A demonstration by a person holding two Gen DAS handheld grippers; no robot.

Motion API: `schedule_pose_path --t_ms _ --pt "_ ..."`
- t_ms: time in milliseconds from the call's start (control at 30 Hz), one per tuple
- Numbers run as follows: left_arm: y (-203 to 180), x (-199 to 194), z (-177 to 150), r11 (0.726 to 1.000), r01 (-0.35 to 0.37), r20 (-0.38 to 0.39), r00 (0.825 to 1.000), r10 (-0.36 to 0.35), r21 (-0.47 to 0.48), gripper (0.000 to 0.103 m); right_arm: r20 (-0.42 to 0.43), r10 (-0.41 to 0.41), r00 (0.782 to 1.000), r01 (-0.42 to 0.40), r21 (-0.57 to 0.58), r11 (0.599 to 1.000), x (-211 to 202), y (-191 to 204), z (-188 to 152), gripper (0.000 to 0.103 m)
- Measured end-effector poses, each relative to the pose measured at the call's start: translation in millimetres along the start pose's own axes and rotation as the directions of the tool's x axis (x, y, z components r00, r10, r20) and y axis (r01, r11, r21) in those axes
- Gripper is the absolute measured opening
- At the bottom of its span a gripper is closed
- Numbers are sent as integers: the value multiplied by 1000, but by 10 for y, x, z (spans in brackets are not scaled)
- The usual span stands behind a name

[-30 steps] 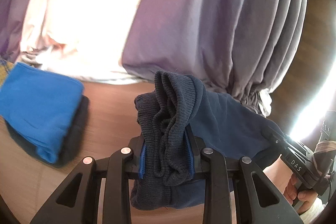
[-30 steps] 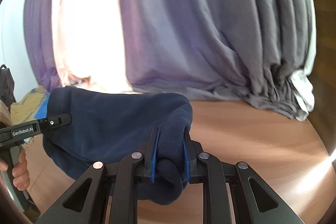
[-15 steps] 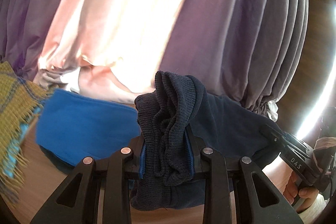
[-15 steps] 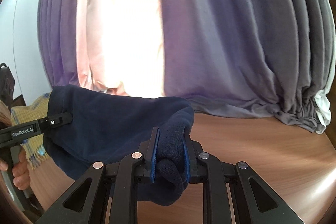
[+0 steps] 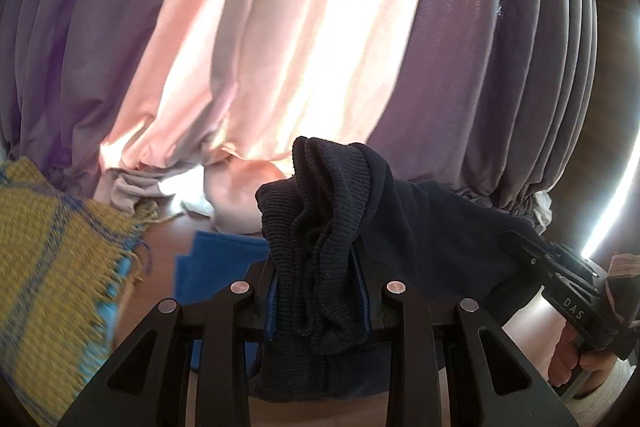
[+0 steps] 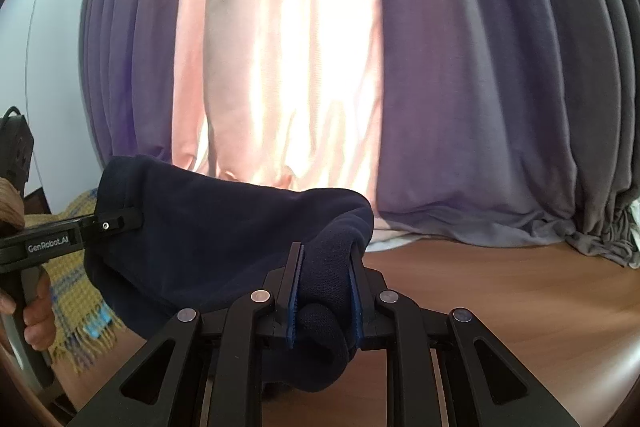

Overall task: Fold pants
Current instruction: 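Lift the folded sweatpants with both tools and carry them onto the blue clothes stack, then lower the sweatpants onto the stack and open both tools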

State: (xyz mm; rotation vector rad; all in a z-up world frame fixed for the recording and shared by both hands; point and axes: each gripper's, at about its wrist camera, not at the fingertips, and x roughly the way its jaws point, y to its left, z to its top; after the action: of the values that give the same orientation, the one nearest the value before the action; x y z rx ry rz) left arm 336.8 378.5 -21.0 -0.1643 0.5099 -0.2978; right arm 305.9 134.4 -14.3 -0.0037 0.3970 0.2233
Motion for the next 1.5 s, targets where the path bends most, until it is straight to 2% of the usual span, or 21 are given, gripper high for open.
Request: schedule_pose_path --t_ms 167,333,533,767,933,1033,1167,1333,1500 --pt "336 103 77 1000 -9 -10 1000 9 4 29 -7 4 1000 -4 -9 1000 236 279 53 21" --pt "594 339 100 1000 -4 -52 999 4 -15 29 -30 0 1000 0 -7 1000 481 432 39 21" --pt "749 564 -1 1000 -18 -114 993 16 -13 26 -89 -4 996 5 1 1000 712 512 -72 21" --pt "830 613 -135 999 -41 -160 987 35 -30 29 -177 -28 984 34 35 999 820 517 -298 22" --pt "859 603 -190 997 -80 -174 982 76 -20 43 -237 -67 969 80 44 996 826 500 -435 31" --pt "877 582 -208 994 -104 -186 977 101 -11 54 -264 -121 957 134 31 991 815 482 -486 42" --pt "868 509 -201 992 -124 -195 973 124 12 58 -290 -138 947 155 38 987 795 460 -503 45" --pt "795 307 -149 986 -152 -172 972 161 63 63 -286 -142 948 160 40 986 716 468 -443 50" --pt "665 112 -34 982 -148 -133 978 163 115 63 -225 -136 965 150 45 988 541 475 -308 50"
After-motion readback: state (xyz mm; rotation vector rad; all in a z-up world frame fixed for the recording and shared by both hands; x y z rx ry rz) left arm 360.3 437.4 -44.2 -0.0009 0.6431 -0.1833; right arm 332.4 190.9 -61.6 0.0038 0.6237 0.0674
